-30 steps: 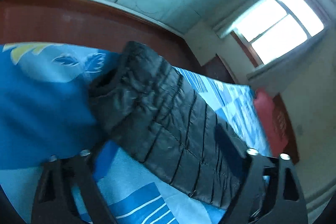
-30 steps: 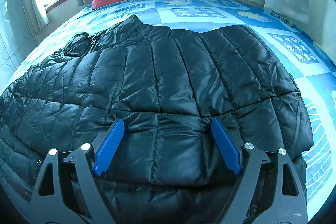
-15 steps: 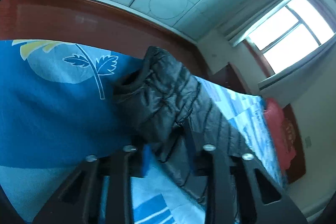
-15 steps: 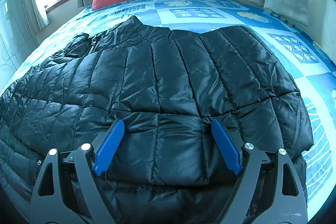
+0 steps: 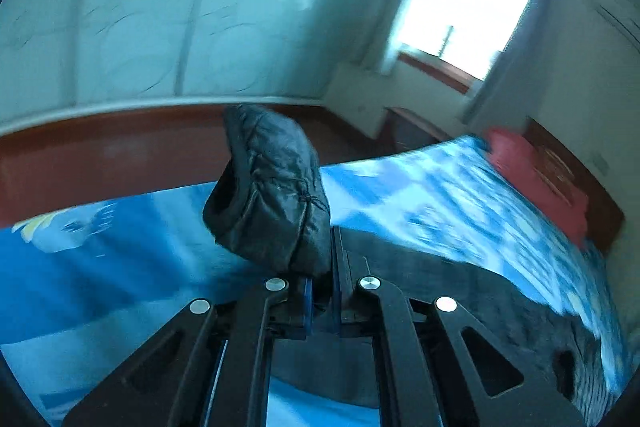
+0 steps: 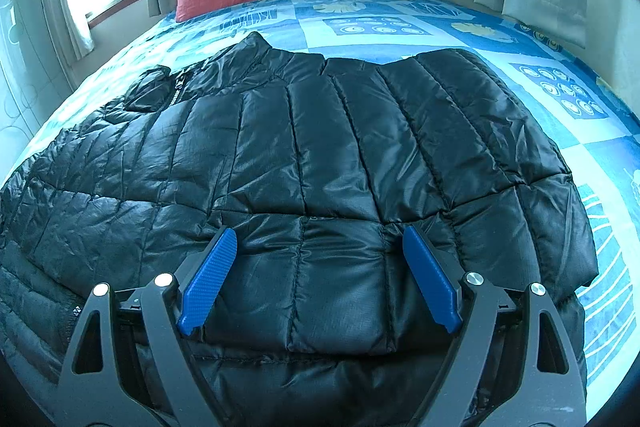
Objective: Fold large clothes
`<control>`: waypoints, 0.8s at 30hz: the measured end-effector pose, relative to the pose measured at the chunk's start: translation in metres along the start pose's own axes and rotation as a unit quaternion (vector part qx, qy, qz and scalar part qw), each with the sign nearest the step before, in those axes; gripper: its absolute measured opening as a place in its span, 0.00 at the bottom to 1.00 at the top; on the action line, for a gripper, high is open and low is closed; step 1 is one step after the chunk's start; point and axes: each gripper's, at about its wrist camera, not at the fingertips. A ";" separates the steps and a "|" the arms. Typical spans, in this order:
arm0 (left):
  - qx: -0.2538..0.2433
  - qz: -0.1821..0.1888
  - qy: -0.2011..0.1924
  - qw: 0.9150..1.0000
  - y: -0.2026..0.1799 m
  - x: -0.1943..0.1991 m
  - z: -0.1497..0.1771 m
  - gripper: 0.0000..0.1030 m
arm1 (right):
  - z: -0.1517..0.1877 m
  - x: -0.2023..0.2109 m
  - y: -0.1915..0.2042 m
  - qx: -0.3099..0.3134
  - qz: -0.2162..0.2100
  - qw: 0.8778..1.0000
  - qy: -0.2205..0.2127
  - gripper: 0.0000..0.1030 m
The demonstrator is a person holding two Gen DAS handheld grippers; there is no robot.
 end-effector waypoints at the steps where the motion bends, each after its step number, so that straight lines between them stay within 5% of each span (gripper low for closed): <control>1: -0.014 0.012 0.001 1.000 -0.018 0.003 0.002 0.06 | 0.000 0.000 0.000 0.000 0.000 1.000 0.000 0.82; 7: -0.104 0.075 0.019 0.992 -0.122 0.018 0.036 0.06 | -0.002 0.000 0.000 -0.001 -0.002 1.000 -0.001 0.82; 15: -0.193 0.159 0.069 0.966 -0.244 0.036 0.113 0.06 | -0.002 0.000 0.000 -0.002 -0.002 1.000 -0.001 0.82; 24: -0.259 0.220 0.118 0.933 -0.330 0.059 0.190 0.06 | -0.002 0.001 0.000 -0.004 -0.002 1.000 -0.002 0.83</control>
Point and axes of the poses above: each gripper's, at about its wrist camera, not at the fingertips, and x roughly against the way its jaws point, y to its left, z to its underside
